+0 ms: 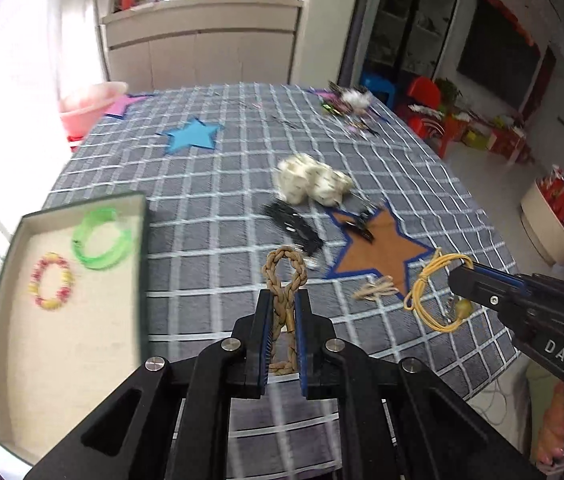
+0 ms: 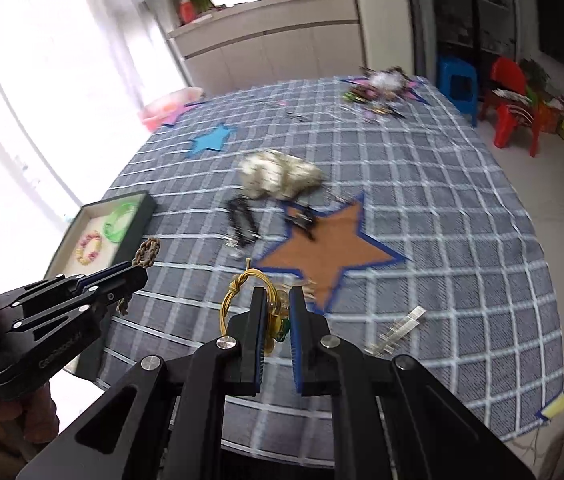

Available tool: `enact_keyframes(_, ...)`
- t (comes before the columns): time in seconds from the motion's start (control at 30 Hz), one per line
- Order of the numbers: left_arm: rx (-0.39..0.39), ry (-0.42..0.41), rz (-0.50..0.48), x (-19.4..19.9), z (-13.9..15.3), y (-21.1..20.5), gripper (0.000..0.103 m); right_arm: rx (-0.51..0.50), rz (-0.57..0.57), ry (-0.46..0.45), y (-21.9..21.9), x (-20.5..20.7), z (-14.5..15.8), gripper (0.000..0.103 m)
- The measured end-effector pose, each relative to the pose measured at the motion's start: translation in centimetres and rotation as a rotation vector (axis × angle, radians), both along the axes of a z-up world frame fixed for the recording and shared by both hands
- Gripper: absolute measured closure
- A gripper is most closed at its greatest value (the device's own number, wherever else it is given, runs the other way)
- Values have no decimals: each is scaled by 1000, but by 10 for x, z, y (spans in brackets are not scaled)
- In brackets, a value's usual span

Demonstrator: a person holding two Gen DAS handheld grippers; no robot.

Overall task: Organize jewelry
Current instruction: 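Carry both items into the white box tray and open both tools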

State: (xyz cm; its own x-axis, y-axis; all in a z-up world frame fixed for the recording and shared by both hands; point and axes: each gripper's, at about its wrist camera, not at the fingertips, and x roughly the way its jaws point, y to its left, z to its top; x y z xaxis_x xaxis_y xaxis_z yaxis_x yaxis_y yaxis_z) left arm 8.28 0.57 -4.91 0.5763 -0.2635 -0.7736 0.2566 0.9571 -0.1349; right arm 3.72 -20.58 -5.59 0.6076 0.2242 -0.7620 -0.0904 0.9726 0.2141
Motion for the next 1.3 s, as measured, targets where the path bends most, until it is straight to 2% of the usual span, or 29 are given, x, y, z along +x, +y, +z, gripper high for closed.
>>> enact_keyframes(0.3,21,-42,151,0,15,95,85,-3,180,-33,93,37,25,91)
enact_keyframes(0.6,23,13,300,18,-10,179,85,-2,347,-16,203,89,26,92)
enact_keyframes(0.93,27,107,375,41,-55,206,85,-33,446,59,290,158,-10,91)
enact_keyframes(1.3,65,156,402,51,-78,209,85,-36,478,134,329,200,-56,91)
